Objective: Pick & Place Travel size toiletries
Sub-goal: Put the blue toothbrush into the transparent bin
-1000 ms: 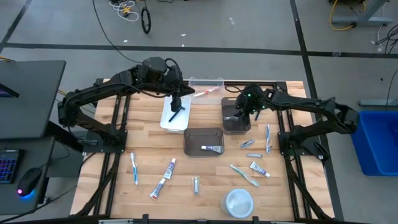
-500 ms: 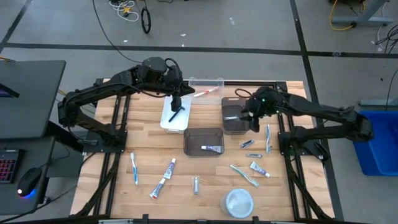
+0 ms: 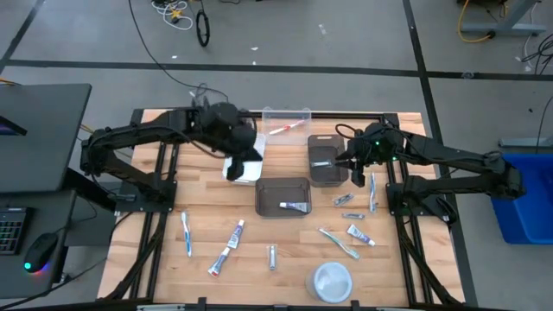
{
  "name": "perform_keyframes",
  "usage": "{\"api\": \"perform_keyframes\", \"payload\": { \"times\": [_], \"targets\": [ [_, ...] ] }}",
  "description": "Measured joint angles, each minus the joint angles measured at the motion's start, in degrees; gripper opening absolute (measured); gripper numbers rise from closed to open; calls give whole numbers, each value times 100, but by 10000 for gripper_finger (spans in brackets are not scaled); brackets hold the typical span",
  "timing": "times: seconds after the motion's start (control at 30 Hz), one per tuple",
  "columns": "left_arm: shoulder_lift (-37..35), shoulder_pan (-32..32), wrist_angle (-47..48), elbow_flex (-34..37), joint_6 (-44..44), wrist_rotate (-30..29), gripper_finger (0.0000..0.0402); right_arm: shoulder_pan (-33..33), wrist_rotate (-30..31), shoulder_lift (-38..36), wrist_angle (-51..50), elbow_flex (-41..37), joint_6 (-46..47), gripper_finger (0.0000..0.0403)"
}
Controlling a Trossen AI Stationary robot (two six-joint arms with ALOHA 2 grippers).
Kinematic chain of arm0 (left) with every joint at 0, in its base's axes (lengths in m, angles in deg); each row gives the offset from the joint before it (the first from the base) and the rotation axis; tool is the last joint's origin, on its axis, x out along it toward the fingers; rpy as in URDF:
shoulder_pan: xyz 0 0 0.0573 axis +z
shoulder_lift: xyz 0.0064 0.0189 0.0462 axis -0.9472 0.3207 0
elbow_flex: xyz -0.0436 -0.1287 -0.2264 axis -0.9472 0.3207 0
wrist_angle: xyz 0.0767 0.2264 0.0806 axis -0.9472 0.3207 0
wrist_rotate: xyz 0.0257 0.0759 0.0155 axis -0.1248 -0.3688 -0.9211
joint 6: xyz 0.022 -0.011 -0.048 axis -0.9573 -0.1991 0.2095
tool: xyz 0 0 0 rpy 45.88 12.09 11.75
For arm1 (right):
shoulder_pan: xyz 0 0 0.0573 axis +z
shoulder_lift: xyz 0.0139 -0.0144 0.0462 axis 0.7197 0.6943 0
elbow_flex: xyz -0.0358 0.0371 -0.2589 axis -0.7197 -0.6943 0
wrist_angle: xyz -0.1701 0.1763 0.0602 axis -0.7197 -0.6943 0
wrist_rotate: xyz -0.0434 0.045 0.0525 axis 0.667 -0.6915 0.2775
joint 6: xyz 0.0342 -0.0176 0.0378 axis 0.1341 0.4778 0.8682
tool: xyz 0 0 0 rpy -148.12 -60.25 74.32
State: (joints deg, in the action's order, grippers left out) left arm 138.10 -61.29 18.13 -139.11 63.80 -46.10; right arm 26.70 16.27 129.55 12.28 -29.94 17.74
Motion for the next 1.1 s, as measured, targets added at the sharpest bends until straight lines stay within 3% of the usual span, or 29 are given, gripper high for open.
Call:
{"api": "perform_keyframes", "payload": {
  "times": [0.17, 0.43, 0.63, 0.93, 1.1],
  "targets": [
    [0, -306, 590, 0, -111, -264, 3, 0, -2, 2, 141, 0, -38, 73],
    [-1, -228, 873, 33, -346, -309, 2, -2, -4, -240, 210, 0, -54, 25],
    [-365, -106, 260, 1005, -184, -96, 1, -2, -8, -679, 185, 0, -54, 4],
    [-1630, -112, -308, 2428, 416, -385, 2, -13, -22, -1293, -206, 0, -119, 2],
    [-2414, -112, -326, 2837, 666, -694, 4, -13, -460, -1572, -316, -2, -117, 1]
  ]
}}
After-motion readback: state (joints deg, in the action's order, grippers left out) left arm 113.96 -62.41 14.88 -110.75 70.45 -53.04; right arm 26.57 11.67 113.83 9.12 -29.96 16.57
